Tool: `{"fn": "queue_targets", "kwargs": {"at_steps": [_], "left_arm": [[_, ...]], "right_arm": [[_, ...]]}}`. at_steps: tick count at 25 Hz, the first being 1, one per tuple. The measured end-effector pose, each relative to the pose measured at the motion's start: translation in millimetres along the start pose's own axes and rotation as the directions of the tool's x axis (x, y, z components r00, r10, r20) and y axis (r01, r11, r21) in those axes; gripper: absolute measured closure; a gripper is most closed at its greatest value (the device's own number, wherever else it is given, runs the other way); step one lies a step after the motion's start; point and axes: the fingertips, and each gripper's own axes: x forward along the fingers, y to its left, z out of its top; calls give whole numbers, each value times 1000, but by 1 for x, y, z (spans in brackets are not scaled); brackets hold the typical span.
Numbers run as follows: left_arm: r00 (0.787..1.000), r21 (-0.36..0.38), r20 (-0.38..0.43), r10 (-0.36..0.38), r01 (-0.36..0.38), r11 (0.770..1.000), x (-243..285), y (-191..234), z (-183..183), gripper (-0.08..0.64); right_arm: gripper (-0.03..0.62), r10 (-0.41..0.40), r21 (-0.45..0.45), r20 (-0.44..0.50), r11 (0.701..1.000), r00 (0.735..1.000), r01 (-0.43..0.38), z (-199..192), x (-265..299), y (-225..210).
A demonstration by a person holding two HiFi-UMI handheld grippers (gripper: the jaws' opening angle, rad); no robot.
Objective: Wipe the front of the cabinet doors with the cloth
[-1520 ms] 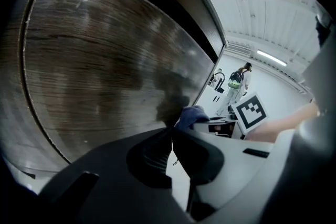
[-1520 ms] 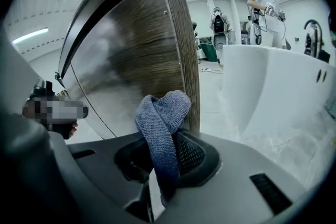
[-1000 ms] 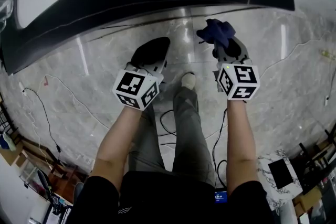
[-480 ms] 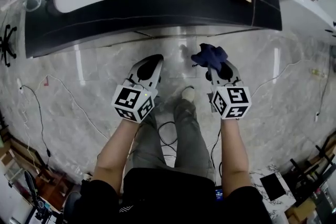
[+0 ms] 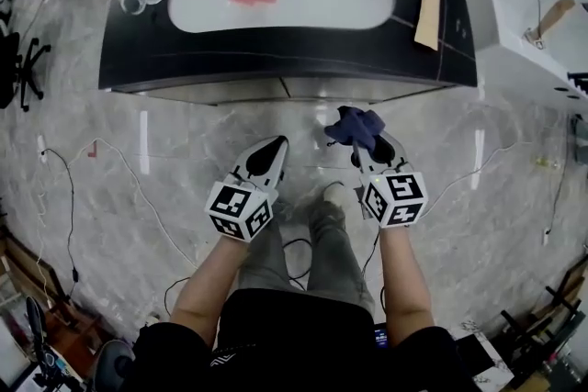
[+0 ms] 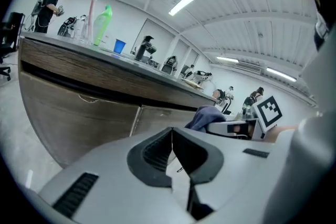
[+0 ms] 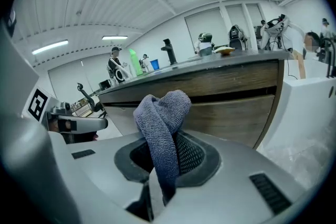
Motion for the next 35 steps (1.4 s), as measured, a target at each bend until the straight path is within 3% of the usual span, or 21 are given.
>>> {"fn": "queue_targets", "kwargs": {"at_steps": [16,21,28,33,35], "left_arm": [[997,63,68,-34,29,998,-81,-5,68,551],[993,103,89,-71,62,993,-98,-17,84,551],[990,116,119,-75,61,991,-128,-27,93,551],[989,199,124,-77,51,979,-150,-37,93,551],[987,189,138,-76,49,981,-156,-38,94,551]], "right_arm": [[520,87,3,38,996,995,-87,50,-33,99],[520,113,-36,33,993,993,-112,59,-44,127],[520,143,-98,58,986,988,-137,68,-63,160],[520,170,-80,66,983,983,-165,70,-73,175],[520,183,-73,68,981,981,-178,71,-77,179]]}}
